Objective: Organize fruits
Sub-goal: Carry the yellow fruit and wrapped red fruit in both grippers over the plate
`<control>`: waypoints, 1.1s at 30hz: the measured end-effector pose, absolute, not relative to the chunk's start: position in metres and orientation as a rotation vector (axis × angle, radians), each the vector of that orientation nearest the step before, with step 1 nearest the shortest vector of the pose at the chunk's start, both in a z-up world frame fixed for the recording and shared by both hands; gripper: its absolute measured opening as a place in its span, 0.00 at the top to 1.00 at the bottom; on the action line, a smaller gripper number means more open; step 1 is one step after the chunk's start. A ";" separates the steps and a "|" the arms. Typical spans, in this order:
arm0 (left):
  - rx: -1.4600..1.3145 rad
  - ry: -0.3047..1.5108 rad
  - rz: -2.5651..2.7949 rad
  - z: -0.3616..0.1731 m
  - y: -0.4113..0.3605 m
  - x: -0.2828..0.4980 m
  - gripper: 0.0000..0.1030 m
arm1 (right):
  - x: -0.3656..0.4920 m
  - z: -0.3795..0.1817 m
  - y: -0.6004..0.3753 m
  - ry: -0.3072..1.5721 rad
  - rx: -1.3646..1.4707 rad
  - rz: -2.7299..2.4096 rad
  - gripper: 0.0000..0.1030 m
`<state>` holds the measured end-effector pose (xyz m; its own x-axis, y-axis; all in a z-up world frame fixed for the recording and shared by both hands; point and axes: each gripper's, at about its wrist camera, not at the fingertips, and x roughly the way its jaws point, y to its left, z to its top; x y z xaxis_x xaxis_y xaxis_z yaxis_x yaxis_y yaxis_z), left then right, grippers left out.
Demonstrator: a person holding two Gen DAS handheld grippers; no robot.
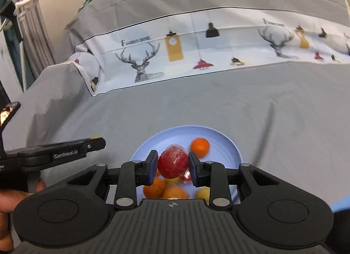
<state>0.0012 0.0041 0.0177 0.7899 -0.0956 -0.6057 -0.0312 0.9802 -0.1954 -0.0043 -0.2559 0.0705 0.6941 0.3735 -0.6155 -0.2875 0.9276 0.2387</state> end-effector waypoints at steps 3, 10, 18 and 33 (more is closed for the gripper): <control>-0.235 0.694 -0.061 0.017 -0.001 -0.011 0.72 | -0.003 0.069 -0.258 0.699 0.137 0.368 0.69; -0.131 0.692 -0.099 0.012 -0.022 -0.014 0.72 | 0.007 0.059 -0.255 0.714 0.148 0.344 0.69; -0.127 0.671 -0.135 0.006 -0.027 -0.009 0.72 | 0.014 0.051 -0.256 0.737 0.145 0.310 0.69; -0.098 0.622 -0.217 -0.002 -0.046 0.004 0.72 | 0.020 0.042 -0.245 0.754 0.101 0.292 0.69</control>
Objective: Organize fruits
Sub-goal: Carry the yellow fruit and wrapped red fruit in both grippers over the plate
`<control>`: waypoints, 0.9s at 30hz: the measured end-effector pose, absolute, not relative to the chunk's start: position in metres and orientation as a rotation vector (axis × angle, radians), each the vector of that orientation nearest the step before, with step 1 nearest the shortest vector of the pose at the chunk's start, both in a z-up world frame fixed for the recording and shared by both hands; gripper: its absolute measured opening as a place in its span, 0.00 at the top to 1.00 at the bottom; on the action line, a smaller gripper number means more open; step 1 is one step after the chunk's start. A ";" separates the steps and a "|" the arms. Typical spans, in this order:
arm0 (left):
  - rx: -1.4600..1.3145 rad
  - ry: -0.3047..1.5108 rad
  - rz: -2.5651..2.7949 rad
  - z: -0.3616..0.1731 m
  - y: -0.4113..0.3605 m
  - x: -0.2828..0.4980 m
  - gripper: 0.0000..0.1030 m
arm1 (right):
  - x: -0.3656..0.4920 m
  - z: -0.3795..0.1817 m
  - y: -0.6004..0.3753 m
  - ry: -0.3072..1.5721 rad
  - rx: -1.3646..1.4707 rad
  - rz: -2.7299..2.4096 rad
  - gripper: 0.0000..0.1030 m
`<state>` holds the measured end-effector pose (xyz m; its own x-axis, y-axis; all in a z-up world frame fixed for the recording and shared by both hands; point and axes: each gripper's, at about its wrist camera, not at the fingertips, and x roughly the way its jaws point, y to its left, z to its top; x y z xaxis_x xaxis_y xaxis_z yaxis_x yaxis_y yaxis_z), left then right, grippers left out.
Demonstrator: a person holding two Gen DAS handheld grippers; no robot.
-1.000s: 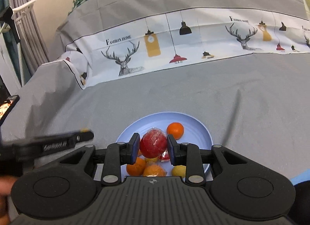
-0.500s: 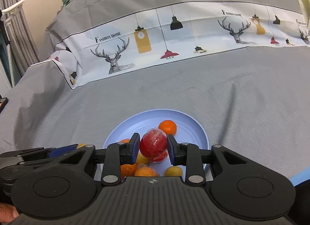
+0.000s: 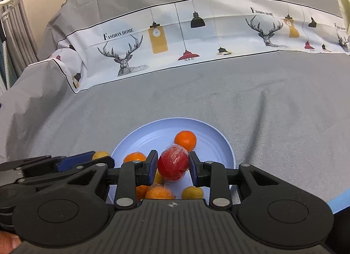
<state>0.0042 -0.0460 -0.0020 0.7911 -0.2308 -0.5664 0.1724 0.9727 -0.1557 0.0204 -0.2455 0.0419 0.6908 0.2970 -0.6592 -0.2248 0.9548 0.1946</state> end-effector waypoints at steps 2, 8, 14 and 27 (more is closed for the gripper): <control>-0.091 0.619 -0.229 -0.004 -0.049 0.007 0.72 | 0.022 0.041 -0.244 0.758 0.096 0.288 0.69; -0.068 0.608 -0.247 -0.011 -0.057 0.019 0.72 | 0.025 0.037 -0.241 0.771 0.079 0.276 0.69; -0.084 0.610 -0.250 -0.014 -0.057 0.026 0.72 | 0.026 0.034 -0.239 0.782 0.068 0.262 0.69; -0.109 0.607 -0.254 -0.014 -0.056 0.028 0.72 | 0.028 0.034 -0.236 0.788 0.059 0.252 0.69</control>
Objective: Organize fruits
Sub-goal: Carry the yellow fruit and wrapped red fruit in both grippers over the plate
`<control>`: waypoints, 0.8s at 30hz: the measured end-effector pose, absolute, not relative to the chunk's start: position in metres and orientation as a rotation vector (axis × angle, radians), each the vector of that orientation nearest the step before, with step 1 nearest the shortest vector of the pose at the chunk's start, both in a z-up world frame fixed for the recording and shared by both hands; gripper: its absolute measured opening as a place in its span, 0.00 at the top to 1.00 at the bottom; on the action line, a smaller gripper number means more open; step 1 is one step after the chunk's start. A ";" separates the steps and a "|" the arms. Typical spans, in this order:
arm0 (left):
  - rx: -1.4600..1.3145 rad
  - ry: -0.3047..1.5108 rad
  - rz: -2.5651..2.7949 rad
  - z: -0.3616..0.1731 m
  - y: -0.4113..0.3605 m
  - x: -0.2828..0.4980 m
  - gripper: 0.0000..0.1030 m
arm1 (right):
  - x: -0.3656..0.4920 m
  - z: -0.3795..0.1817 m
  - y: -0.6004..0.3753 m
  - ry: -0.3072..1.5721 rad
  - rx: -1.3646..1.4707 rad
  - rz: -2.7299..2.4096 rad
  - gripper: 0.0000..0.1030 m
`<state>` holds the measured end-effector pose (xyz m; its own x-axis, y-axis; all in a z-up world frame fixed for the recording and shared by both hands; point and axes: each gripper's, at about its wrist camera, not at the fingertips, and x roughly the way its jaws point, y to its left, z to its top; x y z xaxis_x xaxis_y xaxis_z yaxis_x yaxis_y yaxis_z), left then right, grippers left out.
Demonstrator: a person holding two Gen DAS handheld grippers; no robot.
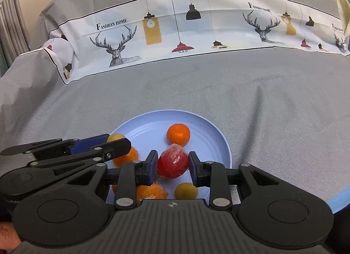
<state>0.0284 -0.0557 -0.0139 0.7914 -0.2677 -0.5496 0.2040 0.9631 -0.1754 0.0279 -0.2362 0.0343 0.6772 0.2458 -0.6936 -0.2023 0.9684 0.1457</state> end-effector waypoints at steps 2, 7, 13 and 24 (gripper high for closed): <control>-0.109 0.605 -0.254 -0.014 -0.056 0.029 0.72 | 0.028 0.034 -0.237 0.788 0.059 0.250 0.69; -0.110 0.604 -0.253 -0.014 -0.057 0.028 0.72 | 0.028 0.034 -0.237 0.788 0.057 0.250 0.69; -0.112 0.604 -0.248 -0.014 -0.057 0.030 0.72 | 0.028 0.034 -0.237 0.789 0.053 0.253 0.69; -0.117 0.596 -0.239 -0.014 -0.056 0.031 0.72 | 0.028 0.033 -0.238 0.791 0.046 0.256 0.69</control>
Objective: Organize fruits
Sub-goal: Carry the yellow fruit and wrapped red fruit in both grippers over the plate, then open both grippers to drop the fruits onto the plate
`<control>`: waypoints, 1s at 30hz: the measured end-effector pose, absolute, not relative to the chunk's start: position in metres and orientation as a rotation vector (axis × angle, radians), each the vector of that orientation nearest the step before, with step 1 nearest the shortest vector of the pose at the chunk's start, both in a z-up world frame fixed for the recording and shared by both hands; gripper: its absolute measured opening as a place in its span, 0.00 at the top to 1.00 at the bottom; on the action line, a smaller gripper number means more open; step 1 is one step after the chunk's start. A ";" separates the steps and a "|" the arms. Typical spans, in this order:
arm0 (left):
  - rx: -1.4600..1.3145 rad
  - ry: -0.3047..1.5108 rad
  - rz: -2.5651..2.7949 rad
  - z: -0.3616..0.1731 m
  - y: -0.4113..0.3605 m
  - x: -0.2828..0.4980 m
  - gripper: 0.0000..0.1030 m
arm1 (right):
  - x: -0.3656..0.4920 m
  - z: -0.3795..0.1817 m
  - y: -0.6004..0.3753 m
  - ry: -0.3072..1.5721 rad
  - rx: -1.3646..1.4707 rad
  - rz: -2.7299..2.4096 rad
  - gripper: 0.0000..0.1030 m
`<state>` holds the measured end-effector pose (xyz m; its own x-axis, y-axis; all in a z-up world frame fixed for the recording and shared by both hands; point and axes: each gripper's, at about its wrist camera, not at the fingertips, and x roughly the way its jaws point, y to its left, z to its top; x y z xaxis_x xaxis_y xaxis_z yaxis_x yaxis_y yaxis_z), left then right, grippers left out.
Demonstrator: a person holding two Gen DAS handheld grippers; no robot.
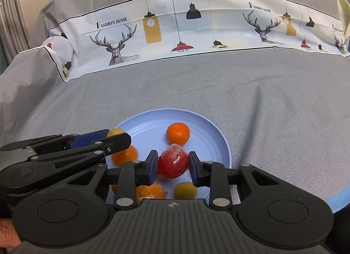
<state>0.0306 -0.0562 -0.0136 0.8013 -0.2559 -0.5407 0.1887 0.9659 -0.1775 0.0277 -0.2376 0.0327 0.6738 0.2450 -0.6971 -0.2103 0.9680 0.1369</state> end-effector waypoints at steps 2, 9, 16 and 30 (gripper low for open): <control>-0.121 0.595 -0.240 -0.013 -0.056 0.031 0.72 | 0.027 0.032 -0.237 0.791 0.045 0.257 0.69; -0.153 0.590 -0.255 -0.012 -0.052 0.030 0.72 | 0.028 0.032 -0.237 0.799 0.046 0.251 0.68; -0.180 0.583 -0.245 -0.008 -0.044 0.027 0.66 | 0.029 0.031 -0.240 0.806 0.058 0.225 0.51; -0.097 0.564 -0.098 0.016 -0.033 -0.006 0.16 | 0.004 0.064 -0.260 0.671 0.072 0.147 0.02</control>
